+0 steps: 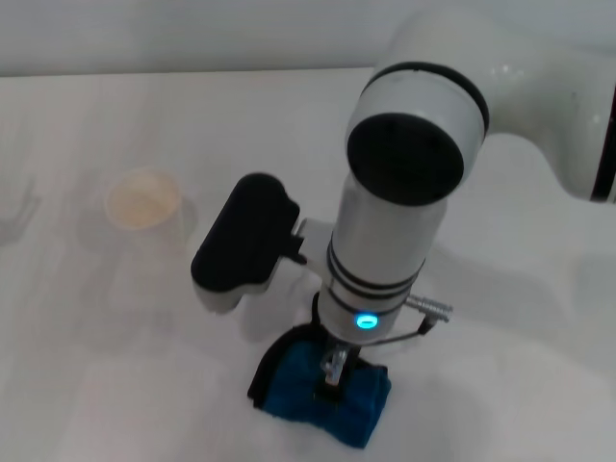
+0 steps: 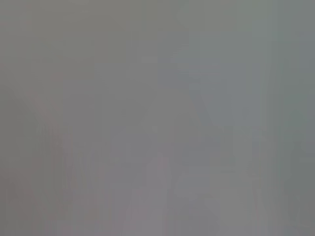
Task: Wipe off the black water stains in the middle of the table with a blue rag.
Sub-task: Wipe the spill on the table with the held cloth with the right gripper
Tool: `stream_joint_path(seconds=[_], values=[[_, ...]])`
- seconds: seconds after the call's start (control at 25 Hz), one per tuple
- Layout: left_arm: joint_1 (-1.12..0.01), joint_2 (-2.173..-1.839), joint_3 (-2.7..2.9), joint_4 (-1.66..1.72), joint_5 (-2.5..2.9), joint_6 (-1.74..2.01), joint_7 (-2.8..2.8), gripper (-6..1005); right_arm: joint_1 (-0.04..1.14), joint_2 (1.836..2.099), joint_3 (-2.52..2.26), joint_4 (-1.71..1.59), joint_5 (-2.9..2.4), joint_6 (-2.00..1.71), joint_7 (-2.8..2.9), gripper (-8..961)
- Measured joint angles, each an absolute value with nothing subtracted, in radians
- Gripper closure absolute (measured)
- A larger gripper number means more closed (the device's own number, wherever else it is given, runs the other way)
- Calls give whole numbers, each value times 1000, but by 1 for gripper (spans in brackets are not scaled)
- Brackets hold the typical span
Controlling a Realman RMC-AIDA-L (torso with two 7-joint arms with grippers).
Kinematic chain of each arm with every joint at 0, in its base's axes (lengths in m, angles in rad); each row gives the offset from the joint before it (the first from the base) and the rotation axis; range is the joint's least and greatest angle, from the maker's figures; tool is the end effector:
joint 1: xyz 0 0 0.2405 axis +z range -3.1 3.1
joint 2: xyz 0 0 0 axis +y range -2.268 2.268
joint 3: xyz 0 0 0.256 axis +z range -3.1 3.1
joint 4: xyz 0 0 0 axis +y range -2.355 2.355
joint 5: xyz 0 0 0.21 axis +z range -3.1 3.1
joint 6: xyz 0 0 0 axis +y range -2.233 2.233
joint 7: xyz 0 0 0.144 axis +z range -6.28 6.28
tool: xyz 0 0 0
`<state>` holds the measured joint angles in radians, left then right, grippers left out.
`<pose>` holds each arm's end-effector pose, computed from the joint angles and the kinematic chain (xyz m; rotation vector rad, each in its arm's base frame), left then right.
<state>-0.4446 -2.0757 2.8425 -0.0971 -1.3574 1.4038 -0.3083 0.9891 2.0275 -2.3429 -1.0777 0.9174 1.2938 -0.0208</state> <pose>-0.3454 0.3138 0.0324 -1.5733 -0.3970 -0.7465 0.1280 0.2895 -0.1405 -2.7106 0.7027 -1.0239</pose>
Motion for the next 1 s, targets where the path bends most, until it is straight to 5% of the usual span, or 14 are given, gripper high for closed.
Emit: stream_joint_path(seconds=[1.0], values=[[-429,-2076,2842,-104,-1363,1405,-308,111,1197,2029,-2336,-635,883,1000,-32,872]])
